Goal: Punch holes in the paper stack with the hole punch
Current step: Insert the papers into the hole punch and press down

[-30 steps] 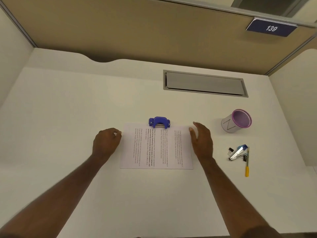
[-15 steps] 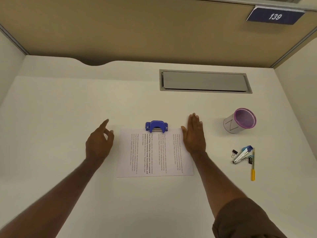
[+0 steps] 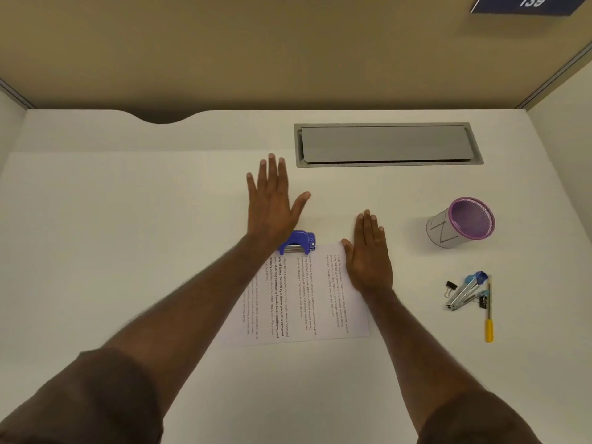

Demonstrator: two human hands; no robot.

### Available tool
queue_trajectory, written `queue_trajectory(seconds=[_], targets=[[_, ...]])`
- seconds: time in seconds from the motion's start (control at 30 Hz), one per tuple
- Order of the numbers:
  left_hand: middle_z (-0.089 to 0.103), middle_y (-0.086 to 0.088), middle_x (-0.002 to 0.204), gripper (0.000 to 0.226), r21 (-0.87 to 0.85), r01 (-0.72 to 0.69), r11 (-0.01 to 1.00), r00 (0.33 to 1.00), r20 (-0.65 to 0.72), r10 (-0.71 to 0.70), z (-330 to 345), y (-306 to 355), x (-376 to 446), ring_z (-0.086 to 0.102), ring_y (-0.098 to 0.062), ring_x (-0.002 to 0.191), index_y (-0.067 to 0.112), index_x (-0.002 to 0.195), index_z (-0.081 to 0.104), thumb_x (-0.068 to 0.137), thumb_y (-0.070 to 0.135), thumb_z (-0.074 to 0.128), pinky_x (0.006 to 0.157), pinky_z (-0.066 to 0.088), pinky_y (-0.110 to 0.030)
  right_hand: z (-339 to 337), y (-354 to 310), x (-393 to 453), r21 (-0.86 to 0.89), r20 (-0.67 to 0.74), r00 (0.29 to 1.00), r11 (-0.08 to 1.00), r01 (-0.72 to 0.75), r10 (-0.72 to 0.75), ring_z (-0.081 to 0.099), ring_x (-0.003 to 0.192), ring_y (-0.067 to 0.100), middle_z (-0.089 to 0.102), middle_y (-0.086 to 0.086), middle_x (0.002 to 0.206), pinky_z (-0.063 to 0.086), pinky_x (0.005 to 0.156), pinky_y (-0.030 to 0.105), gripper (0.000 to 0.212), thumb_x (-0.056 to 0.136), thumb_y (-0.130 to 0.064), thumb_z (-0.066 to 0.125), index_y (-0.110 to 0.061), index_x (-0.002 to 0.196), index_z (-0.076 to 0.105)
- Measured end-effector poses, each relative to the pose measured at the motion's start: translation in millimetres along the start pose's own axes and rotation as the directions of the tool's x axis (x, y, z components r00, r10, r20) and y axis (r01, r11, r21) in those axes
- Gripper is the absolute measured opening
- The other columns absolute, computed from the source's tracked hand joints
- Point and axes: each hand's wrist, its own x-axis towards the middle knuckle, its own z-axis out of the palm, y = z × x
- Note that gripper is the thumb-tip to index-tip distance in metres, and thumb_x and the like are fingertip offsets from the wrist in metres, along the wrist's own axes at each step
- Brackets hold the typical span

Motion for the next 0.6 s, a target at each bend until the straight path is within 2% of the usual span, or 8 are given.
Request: queue_trajectory(seconds=[0.13, 0.3, 0.6], targets=[[-0.006, -0.015, 0.170, 0.100, 0.119, 0.007, 0.993, 0.996, 0.091, -0.018, 15, 19, 20, -0.004, -0.034, 0.157, 0.009, 0.161, -0.002, 0.087, 0.076, -0.007, 0.127, 0.002, -0.055, -2, -2, 0, 0.009, 0.013, 1.000, 1.000, -0.012, 0.012, -0.007, 0.155, 0.017, -0.006, 0.003, 0.169, 0.001, 0.127, 0.037, 0.070, 0.103, -0.051, 0.017, -0.013, 0.160, -0.001], [-0.009, -0.016, 0.169, 0.105, 0.177, 0.011, 0.984, 0.984, 0.172, -0.042, 30, 14, 22, -0.007, -0.035, 0.157, 0.010, 0.161, -0.004, 0.082, 0.079, -0.011, 0.125, -0.002, -0.057, -4, -4, -1, 0.018, 0.016, 1.000, 1.000, -0.020, 0.020, -0.006, 0.155, 0.017, -0.005, 0.002, 0.169, 0.002, 0.127, 0.038, 0.073, 0.100, -0.055, 0.011, -0.015, 0.160, 0.000], [-0.012, -0.013, 0.169, 0.102, 0.144, 0.041, 0.989, 0.979, 0.190, -0.068, 37, 7, 16, -0.008, -0.034, 0.157, 0.014, 0.160, -0.009, 0.080, 0.078, -0.014, 0.123, -0.001, -0.063, 2, -1, 0, -0.029, -0.001, 1.000, 0.999, -0.019, 0.019, -0.005, 0.155, 0.017, -0.002, 0.002, 0.169, 0.001, 0.127, 0.035, 0.070, 0.103, -0.052, 0.019, -0.014, 0.160, 0.004]])
